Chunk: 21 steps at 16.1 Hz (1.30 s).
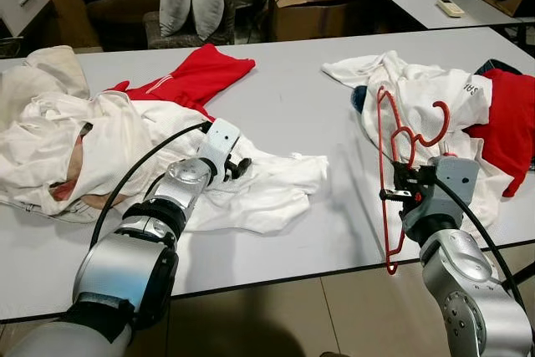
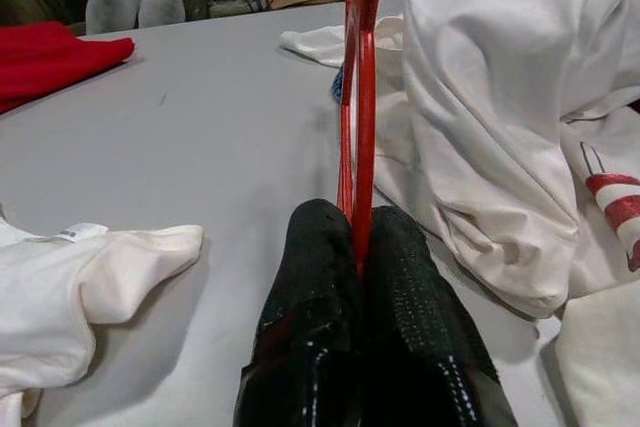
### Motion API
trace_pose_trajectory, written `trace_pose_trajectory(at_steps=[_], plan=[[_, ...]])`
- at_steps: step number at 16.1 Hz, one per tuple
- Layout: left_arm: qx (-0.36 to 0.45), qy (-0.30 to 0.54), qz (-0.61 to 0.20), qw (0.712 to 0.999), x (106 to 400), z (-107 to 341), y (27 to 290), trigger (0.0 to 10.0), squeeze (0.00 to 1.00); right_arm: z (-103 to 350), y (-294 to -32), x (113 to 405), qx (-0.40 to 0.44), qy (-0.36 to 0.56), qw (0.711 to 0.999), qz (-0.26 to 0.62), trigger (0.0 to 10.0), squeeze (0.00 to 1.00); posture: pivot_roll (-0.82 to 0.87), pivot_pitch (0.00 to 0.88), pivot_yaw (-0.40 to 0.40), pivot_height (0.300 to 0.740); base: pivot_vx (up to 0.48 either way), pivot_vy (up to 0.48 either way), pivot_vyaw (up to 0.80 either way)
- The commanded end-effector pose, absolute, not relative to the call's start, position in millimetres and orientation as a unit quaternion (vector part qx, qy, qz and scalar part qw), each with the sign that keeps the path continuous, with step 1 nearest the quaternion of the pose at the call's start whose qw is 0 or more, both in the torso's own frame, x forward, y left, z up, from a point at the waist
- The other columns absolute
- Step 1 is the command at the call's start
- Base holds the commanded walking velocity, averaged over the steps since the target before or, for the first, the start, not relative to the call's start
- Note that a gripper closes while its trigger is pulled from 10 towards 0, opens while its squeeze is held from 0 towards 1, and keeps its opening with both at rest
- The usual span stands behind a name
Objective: Hang hanger
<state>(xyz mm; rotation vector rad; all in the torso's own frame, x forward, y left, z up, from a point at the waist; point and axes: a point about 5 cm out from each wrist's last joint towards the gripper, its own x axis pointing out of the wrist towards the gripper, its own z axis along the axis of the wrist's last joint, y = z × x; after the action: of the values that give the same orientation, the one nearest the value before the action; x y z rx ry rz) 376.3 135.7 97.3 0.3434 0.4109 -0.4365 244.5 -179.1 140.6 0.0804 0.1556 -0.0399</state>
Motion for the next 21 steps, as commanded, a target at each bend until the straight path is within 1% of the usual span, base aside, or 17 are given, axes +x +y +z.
trace_pose_trajectory(at_steps=[1,2,3,17,19,21], plan=[[0.166,0.243,-0.224,0.929,366,79,137,6.6,0.0,146,-179,243,0.036,0.071,0.997,-0.021,10.0,0.0,-0.37,0.0,0.03,0.74,0.0,0.0,0.0],[0.166,0.249,-0.228,0.926,364,77,137,1.9,0.0,146,-179,244,0.036,0.071,0.997,-0.021,10.0,0.0,-0.37,0.0,0.03,0.74,0.0,0.0,0.0],[0.164,0.253,-0.23,0.926,364,76,137,0.0,0.0,146,-179,244,0.035,0.071,0.997,-0.02,10.0,0.0,-0.37,0.0,0.029,0.74,0.0,0.0,0.0],[0.138,0.255,-0.23,0.929,364,77,140,0.0,0.0,149,-180,256,0.031,0.062,0.997,-0.014,10.0,0.0,-0.36,0.0,0.024,0.74,0.0,0.0,0.0],[0.135,0.248,-0.226,0.932,366,81,140,0.0,0.0,150,-179,259,0.031,0.06,0.998,-0.011,10.0,0.0,-0.35,0.0,0.02,0.74,0.0,0.0,0.0],[0.135,0.223,-0.228,0.938,374,94,138,0.0,0.0,149,-176,262,0.033,0.062,0.998,0.0,10.0,0.0,-0.33,0.0,0.017,0.74,0.0,0.0,0.0]])
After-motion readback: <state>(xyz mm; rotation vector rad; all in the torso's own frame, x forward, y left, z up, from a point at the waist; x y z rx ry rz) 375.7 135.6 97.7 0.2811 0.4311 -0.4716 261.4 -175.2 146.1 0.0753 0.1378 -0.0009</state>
